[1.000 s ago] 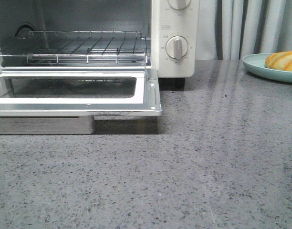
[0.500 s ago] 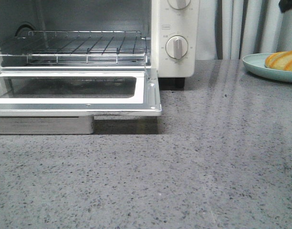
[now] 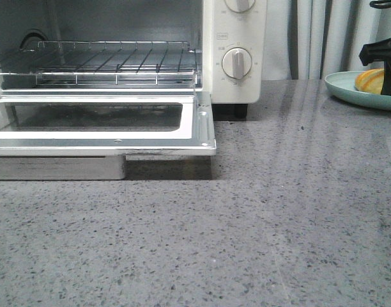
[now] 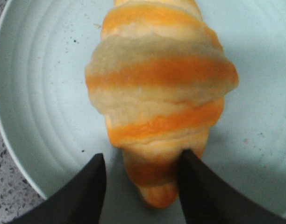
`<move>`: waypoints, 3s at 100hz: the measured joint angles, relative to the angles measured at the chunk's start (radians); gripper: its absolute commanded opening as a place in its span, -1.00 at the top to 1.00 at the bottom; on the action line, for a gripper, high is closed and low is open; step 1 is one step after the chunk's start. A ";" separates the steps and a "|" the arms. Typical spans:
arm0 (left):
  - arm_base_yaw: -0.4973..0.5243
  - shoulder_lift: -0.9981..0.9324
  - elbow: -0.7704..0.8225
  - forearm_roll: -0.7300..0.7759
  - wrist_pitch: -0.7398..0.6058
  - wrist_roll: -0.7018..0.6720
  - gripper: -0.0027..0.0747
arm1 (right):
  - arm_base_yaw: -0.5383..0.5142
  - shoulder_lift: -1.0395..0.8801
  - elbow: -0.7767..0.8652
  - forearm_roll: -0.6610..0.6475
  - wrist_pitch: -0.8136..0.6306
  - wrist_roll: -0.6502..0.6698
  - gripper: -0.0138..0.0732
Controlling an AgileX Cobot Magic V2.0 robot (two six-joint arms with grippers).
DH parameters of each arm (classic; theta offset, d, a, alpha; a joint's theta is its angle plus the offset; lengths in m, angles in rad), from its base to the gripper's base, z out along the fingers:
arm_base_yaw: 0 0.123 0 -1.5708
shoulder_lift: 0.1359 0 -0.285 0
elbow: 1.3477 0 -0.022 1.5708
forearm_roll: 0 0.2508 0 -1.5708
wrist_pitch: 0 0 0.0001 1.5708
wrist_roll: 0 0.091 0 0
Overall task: Put bread in oven
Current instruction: 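Grasp the orange-striped croissant with the right gripper and lift it, then carry the croissant with the right gripper into the open oven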
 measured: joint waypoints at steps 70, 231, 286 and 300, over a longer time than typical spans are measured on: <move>0.000 0.000 0.000 -0.002 0.002 0.000 0.99 | -0.058 0.022 -0.008 0.013 -0.030 0.071 0.84; 0.000 0.000 0.000 -0.002 0.000 0.008 0.99 | 0.841 -0.541 -0.006 -0.043 0.014 -0.058 0.84; 0.000 0.000 0.000 -0.002 -0.001 0.010 0.99 | 0.857 -0.259 -0.006 -0.068 -0.056 -0.058 0.84; 0.000 0.000 0.000 -0.002 -0.001 0.010 0.99 | 0.854 -0.206 -0.006 -0.099 -0.095 -0.058 0.84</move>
